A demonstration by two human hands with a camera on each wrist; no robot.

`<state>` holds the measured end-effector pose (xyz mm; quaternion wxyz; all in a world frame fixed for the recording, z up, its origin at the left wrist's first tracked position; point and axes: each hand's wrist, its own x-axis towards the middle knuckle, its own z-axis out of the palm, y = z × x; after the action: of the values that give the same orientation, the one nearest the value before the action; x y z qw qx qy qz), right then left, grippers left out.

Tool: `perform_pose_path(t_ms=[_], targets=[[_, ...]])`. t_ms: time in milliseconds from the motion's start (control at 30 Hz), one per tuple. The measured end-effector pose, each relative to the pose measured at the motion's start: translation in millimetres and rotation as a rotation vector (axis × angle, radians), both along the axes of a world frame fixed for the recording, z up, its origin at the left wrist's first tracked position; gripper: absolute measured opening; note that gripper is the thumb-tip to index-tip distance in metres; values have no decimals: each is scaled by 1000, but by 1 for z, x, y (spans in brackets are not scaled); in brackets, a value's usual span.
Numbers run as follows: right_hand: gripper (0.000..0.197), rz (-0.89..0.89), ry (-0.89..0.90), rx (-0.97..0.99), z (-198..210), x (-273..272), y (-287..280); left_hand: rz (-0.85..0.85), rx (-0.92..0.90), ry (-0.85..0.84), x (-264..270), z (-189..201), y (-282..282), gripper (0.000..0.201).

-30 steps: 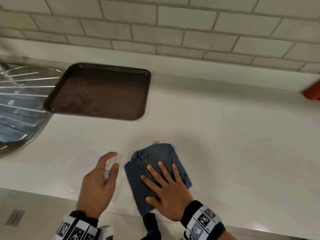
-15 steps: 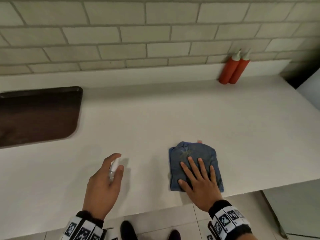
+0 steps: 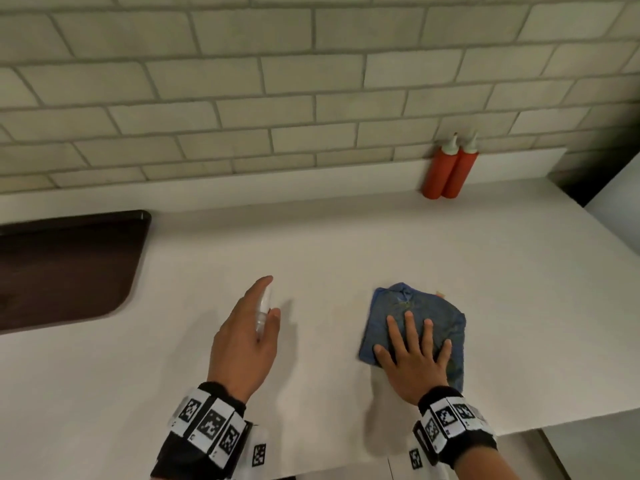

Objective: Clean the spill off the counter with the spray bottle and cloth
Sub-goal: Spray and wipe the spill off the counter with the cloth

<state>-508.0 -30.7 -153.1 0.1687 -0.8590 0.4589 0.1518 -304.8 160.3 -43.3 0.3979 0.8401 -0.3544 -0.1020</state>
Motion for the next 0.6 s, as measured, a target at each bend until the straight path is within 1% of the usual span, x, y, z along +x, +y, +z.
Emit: perform_pose_path(t_ms=[67, 133, 267, 333, 400, 433, 500, 567, 600], targets=[[80, 8, 7, -1, 0, 17, 8, -26, 7, 3, 16, 0, -12, 47], [78, 48, 34, -38, 2, 18, 28, -63, 28, 41, 29, -3, -25, 46], [65, 74, 21, -101, -6, -4, 69, -185, 53, 17, 40, -5, -51, 46], [65, 13, 3, -82, -11, -18, 76, -239, 49, 10, 43, -6, -65, 46], [66, -119, -16, -32, -9, -28, 71, -294, 56, 5, 44, -7, -81, 45], [67, -178, 2, -21, -4, -33, 64, -325, 60, 1, 43, -8, -91, 45], [75, -224, 24, -18, 3, -42, 47, -388, 71, -15, 37, -10, -112, 46], [84, -266, 17, 45, 6, -48, 29, -436, 85, -31, 27, -9, -134, 46], [86, -277, 23, 43, 9, -48, 18, -455, 87, -34, 21, -9, -145, 45]])
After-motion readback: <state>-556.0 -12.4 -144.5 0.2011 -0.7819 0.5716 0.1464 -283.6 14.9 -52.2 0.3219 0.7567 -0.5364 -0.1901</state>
